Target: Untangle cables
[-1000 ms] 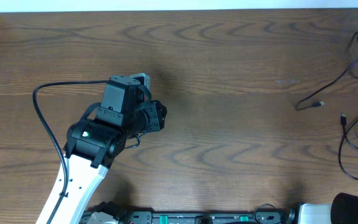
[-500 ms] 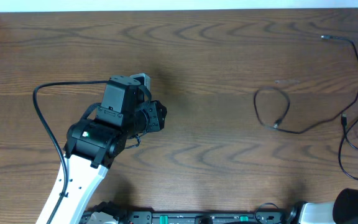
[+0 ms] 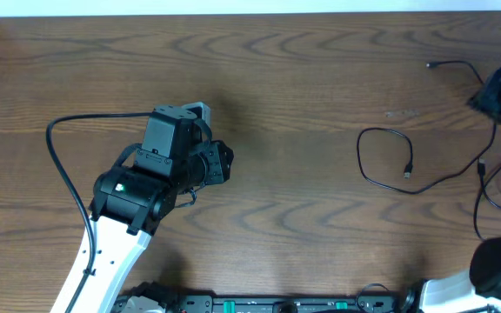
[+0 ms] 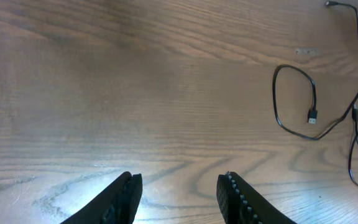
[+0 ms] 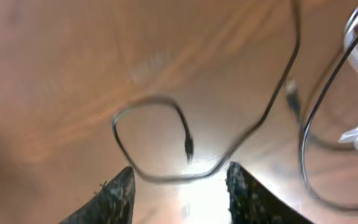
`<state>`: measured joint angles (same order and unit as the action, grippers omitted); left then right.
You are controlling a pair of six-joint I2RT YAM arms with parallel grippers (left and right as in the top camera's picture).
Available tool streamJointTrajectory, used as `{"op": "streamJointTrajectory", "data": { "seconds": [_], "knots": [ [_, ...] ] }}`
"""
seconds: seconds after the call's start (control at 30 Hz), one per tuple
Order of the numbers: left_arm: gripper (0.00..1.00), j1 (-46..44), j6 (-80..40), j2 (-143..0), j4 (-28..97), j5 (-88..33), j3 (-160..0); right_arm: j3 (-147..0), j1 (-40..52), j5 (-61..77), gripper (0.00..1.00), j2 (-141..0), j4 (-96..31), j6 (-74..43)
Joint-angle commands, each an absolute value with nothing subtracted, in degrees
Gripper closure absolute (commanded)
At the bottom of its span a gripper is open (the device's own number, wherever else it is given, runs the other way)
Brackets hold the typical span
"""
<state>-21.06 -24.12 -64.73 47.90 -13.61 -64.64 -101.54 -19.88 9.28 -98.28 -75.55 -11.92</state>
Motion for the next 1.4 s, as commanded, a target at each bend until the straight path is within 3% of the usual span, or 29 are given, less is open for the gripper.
{"op": "streamJointTrajectory", "data": {
  "seconds": [0.0, 0.47, 0.8, 1.03, 1.13, 1.3, 1.37],
  "knots": [
    [0.55, -20.82, -23.62, -64.36, 47.99, -13.47, -64.95, -101.45, -17.96, 10.24, 0.55, -102.45, -76.69, -8.86],
    [0.55, -20.82, -23.59, -64.36, 48.62, -14.09, -64.95, -101.12, -11.84, 3.36, 0.49, -117.40, -80.07, -6.81],
    [0.55, -20.82, -23.62, -64.36, 49.28, -14.09, -64.95, -83.72, -10.55, 2.98, 0.48, -117.27, -64.66, -9.23],
    [0.55, -20.82, -23.62, -64.36, 49.25, -14.09, -64.95, -79.64, -10.39, 3.20, 0.58, -117.27, -58.13, -9.41],
    [0.55, -20.82, -23.62, -64.36, 49.28, -14.09, -64.95, -79.48, -10.39, 3.18, 0.70, -117.27, -58.04, -9.41],
    [0.55, -20.82, -23.62, -64.36, 49.28, -14.09, -64.95, -76.90, -10.39, 3.18, 0.74, -117.27, -57.41, -9.43],
    [0.55, -20.82, -23.62, -64.36, 49.30, -14.09, -64.95, -75.35, -10.39, 3.20, 0.84, -117.27, -56.73, -10.31]
  ]
}}
